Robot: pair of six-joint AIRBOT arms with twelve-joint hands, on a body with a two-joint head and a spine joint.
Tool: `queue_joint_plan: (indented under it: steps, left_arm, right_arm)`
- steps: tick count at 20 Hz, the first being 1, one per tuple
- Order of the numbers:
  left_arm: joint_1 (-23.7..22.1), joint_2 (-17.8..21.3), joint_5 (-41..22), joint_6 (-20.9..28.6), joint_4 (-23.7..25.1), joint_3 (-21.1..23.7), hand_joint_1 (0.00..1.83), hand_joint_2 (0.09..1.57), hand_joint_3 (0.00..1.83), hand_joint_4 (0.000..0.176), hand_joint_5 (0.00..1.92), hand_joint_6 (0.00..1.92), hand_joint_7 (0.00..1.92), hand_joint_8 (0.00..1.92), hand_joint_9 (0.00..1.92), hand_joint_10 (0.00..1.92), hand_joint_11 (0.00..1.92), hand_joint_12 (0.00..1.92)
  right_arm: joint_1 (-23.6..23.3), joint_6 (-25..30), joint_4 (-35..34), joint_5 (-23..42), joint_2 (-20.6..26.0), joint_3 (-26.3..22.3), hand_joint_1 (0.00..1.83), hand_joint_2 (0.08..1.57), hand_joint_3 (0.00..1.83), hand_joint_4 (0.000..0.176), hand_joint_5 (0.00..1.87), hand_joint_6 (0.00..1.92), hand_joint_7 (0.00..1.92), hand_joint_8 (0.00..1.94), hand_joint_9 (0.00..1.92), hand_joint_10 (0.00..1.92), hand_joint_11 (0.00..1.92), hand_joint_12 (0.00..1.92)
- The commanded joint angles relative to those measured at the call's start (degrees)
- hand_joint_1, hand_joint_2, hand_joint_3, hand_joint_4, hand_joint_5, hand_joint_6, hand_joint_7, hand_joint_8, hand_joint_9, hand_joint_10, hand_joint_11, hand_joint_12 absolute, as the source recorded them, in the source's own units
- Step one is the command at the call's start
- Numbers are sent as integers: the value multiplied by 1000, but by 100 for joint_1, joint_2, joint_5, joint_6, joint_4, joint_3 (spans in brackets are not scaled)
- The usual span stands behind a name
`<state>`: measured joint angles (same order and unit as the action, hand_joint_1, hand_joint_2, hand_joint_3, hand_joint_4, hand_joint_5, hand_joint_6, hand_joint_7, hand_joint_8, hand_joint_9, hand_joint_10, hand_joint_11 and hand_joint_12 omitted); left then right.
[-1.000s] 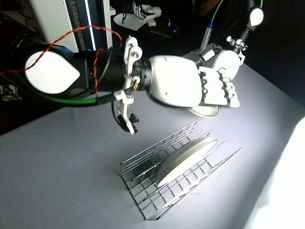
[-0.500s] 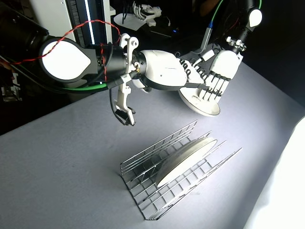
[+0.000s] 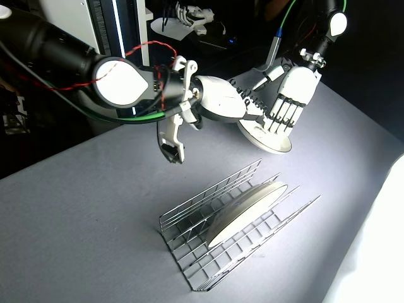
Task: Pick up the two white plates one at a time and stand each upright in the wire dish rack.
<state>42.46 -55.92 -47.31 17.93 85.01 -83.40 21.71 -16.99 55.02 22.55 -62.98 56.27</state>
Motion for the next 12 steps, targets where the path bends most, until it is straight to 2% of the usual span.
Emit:
queue_joint_plan:
  steps: [1, 2, 4, 6, 8, 9, 12]
  left_arm:
    - [76, -99, -227, 68, 274, 33, 0, 1099, 0, 0, 32, 0, 20, 0, 0, 0, 0, 0]
    - [78, -101, -227, 68, 274, 33, 0, 1107, 4, 0, 32, 1, 21, 1, 0, 0, 0, 0]
    - [102, -107, -227, 68, 274, 29, 0, 1105, 2, 0, 42, 5, 26, 3, 0, 0, 0, 0]
    - [120, -113, -226, 68, 274, 24, 0, 1106, 3, 0, 48, 7, 32, 5, 0, 0, 0, 0]
    - [137, -114, -226, 68, 274, 21, 0, 1125, 10, 0, 51, 6, 20, 1, 0, 0, 0, 0]
    - [143, -116, -226, 68, 274, 15, 0, 1121, 8, 0, 48, 4, 29, 5, 0, 0, 0, 0]
    - [148, -119, -225, 68, 274, 10, 0, 1117, 5, 0, 42, 1, 23, 2, 0, 0, 0, 0]
  right_arm:
    - [-42, -26, -106, 310, -51, 64, 1356, 994, 7, 0, 10, 1, 0, 0, 0, 0, 0, 91]
    - [-41, -28, -103, 276, -112, 111, 1411, 959, 1, 0, 50, 0, 35, 0, 29, 0, 0, 200]
    - [-40, -28, -103, 232, -348, 291, 1368, 1015, 16, 0, 1, 0, 0, 0, 0, 0, 0, 13]
    - [-37, -28, -103, 180, -505, 383, 1386, 1014, 13, 0, 0, 0, 0, 0, 0, 0, 0, 2]
    - [-11, -33, -103, 124, -673, 486, 1484, 975, 0, 0, 19, 3, 2, 0, 1, 0, 60, 35]
    - [13, -35, -103, 92, -746, 531, 1435, 1022, 16, 0, 3, 0, 0, 0, 0, 0, 12, 16]
    - [75, -42, -103, 26, -928, 683, 1443, 1008, 7, 0, 11, 4, 0, 0, 0, 0, 26, 23]
